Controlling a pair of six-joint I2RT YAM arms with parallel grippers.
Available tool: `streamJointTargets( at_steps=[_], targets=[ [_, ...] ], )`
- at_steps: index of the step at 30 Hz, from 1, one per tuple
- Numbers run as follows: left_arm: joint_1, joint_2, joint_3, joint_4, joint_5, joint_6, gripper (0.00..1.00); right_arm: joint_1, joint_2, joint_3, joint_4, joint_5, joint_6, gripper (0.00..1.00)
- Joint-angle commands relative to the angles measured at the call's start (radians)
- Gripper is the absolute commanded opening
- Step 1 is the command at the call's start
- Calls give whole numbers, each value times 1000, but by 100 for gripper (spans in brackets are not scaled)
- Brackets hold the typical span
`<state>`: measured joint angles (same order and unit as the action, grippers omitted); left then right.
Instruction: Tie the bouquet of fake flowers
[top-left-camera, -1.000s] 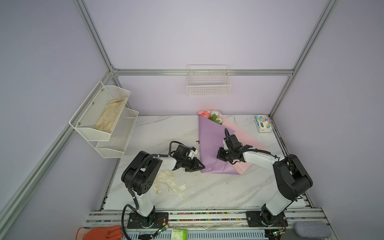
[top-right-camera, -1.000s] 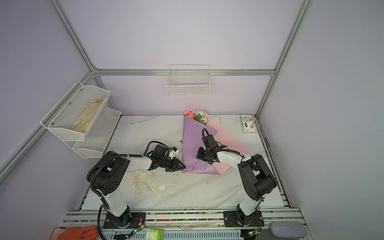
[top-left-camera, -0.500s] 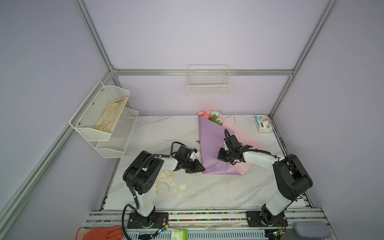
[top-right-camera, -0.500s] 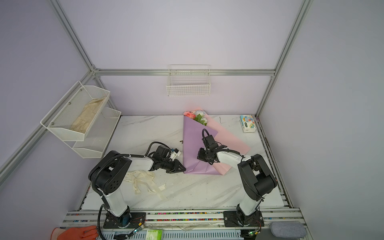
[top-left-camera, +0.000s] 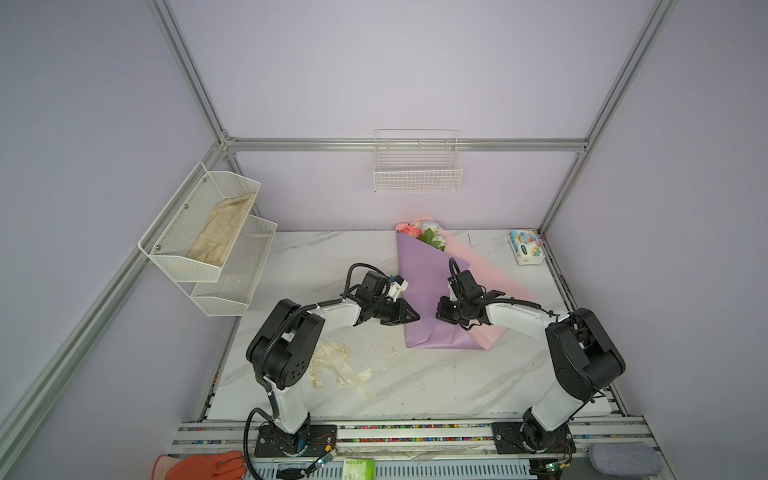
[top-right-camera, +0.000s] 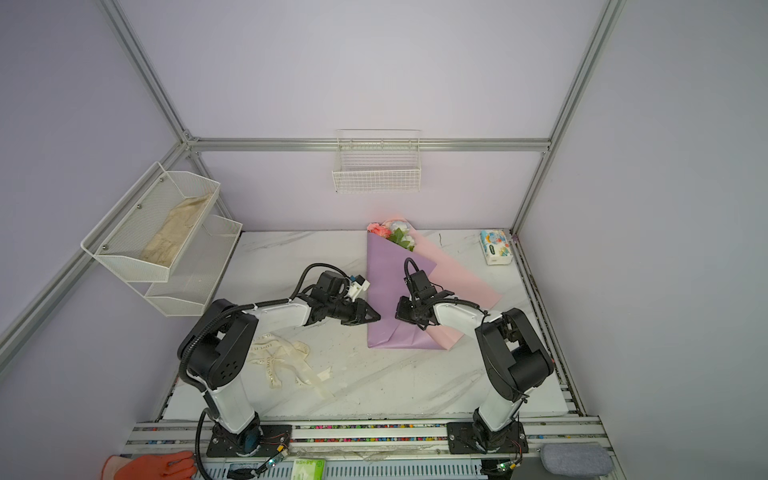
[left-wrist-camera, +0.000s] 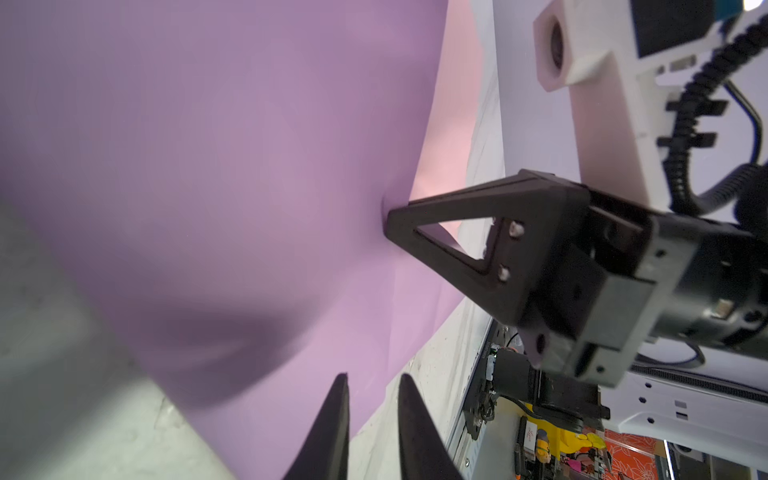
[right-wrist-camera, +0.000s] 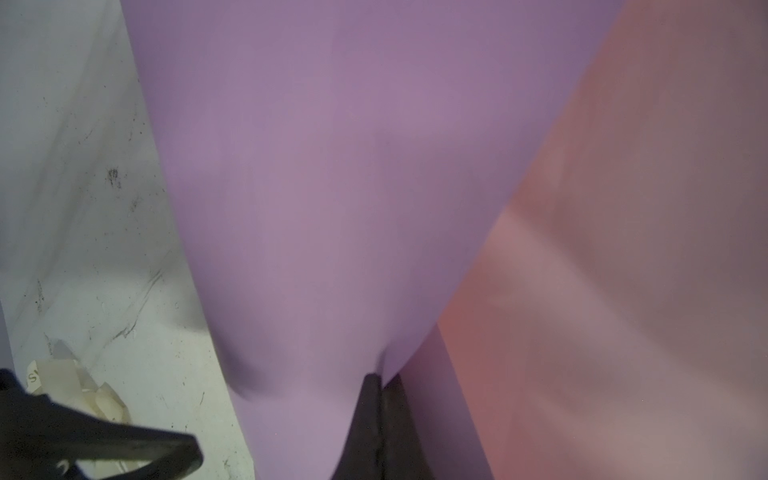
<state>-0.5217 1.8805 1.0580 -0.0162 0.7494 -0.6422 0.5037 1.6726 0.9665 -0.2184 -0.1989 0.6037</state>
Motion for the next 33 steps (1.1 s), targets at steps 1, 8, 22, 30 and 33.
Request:
streamJointTargets(
  at_steps=[1,8,22,30,33],
  targets=[
    [-20,41,73,0,63,12,20,-5,-12,-13,-9,6,-5,2],
    [-61,93,38,-12,61,32,18,-4,-60,-3,-16,-3,17,15],
    [-78,91,6,-8,43,39,17,36,-218,-145,216,-120,197,20],
    [-78,95,9,-18,53,44,16,39,-41,-98,335,-182,200,8],
    [-78,84,7,-16,54,43,15,39,36,-83,336,-188,187,8]
  ],
)
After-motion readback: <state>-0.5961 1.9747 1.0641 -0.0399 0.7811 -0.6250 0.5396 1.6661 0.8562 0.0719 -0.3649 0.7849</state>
